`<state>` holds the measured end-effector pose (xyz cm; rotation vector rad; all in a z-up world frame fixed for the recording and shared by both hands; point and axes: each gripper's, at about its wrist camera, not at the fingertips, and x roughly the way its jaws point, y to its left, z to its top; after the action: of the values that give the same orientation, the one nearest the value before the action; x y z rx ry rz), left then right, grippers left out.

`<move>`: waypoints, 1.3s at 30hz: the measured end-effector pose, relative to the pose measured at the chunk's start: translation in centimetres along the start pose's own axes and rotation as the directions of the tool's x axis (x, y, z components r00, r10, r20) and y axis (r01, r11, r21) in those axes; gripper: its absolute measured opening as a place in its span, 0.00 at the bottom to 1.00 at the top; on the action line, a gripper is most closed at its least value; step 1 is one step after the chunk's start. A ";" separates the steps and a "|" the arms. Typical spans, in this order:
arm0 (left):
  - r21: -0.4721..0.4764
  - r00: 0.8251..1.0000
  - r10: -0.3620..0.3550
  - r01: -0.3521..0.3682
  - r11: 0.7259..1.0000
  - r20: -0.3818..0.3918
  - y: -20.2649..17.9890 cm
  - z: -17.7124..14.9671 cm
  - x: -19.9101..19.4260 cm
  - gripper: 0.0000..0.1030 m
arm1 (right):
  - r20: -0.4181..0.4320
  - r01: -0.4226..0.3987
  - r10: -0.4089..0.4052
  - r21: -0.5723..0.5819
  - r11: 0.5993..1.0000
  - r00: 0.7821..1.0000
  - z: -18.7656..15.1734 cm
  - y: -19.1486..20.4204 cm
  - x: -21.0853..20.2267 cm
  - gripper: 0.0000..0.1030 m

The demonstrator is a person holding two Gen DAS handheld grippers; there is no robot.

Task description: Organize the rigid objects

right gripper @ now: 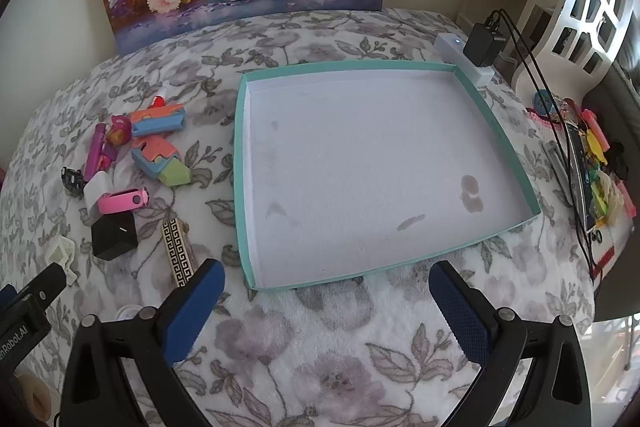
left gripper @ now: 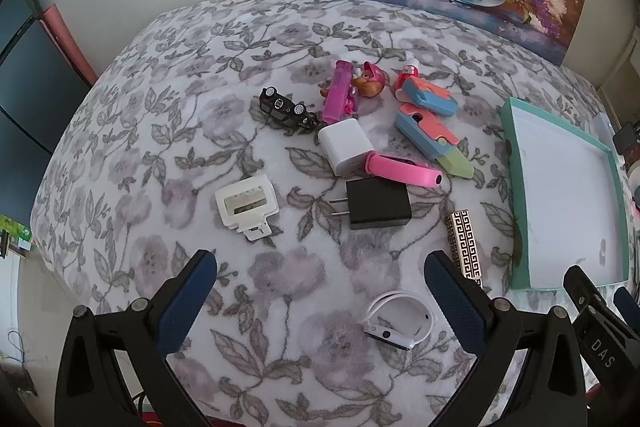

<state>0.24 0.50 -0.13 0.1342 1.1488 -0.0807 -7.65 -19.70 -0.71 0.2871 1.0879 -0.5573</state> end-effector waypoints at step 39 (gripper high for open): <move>-0.005 1.000 0.002 -0.002 1.000 -0.012 0.1 -0.3 0.3 1.00 | -0.009 0.000 0.000 -0.030 1.000 1.000 0.0 0.3 0.2 1.00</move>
<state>0.07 0.64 -0.50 0.1311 1.1609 -0.0754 -7.41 -19.53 -0.93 0.2637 1.1036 -0.5402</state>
